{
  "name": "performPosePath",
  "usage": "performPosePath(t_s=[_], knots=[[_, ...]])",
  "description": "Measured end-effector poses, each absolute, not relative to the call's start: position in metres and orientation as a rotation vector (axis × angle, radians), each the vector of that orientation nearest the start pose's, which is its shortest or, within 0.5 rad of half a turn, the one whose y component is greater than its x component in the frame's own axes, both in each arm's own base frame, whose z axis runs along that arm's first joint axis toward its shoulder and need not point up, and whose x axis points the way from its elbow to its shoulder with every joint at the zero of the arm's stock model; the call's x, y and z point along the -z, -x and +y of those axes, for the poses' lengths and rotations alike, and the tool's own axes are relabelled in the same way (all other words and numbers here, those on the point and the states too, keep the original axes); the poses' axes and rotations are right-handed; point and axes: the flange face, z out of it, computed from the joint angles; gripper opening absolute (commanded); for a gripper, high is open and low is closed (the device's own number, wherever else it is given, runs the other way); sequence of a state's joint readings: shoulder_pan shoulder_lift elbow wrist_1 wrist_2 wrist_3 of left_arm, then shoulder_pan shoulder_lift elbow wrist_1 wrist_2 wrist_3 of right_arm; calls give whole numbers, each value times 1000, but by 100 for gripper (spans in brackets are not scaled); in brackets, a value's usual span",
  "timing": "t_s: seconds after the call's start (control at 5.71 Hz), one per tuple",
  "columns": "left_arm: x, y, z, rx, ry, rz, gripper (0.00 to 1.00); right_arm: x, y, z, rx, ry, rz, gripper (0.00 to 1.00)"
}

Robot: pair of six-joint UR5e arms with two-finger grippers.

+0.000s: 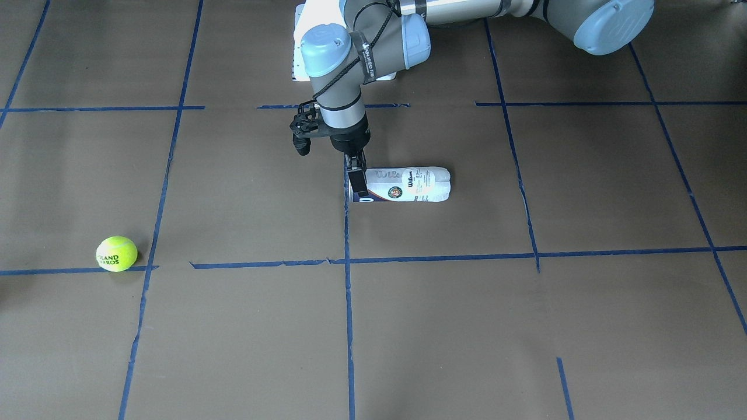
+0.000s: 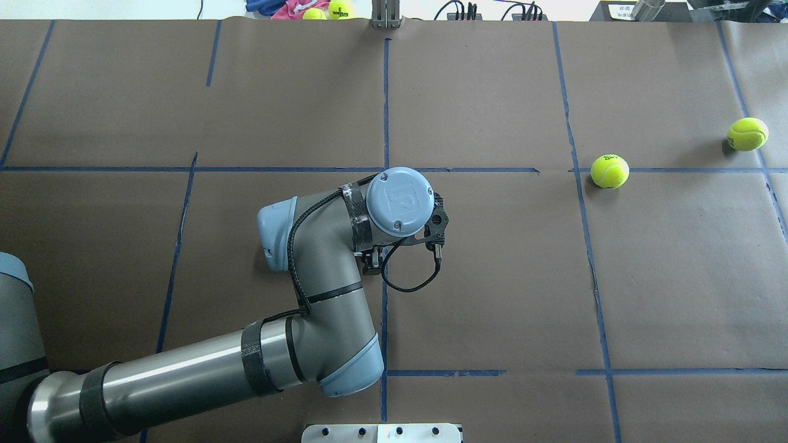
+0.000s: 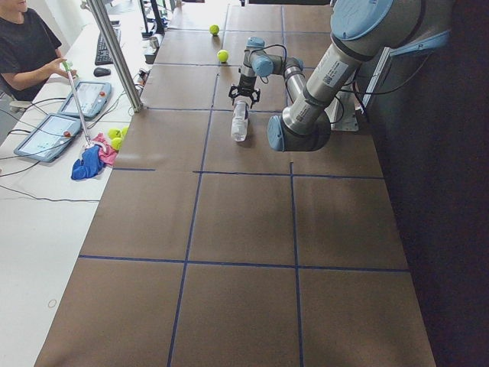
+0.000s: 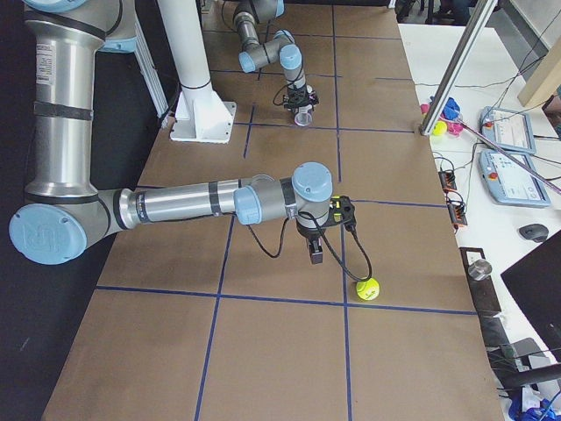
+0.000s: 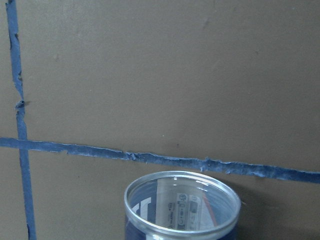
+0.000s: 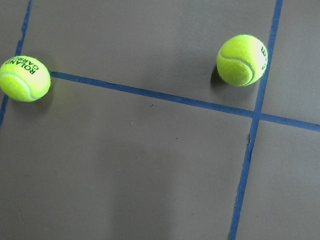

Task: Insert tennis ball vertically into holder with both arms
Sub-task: 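Lift the can with the left gripper and rotate it upright, open end up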

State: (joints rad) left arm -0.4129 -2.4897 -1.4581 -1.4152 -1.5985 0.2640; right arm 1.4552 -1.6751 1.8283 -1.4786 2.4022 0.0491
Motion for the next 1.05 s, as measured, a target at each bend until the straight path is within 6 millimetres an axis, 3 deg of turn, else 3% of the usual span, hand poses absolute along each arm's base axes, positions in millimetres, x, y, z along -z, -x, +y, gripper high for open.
performPosePath(t_s=[1.05], knots=[[-173,-645,-424,-1388,-610,322,97,-566,-3,-460,170,-158,-846,100]])
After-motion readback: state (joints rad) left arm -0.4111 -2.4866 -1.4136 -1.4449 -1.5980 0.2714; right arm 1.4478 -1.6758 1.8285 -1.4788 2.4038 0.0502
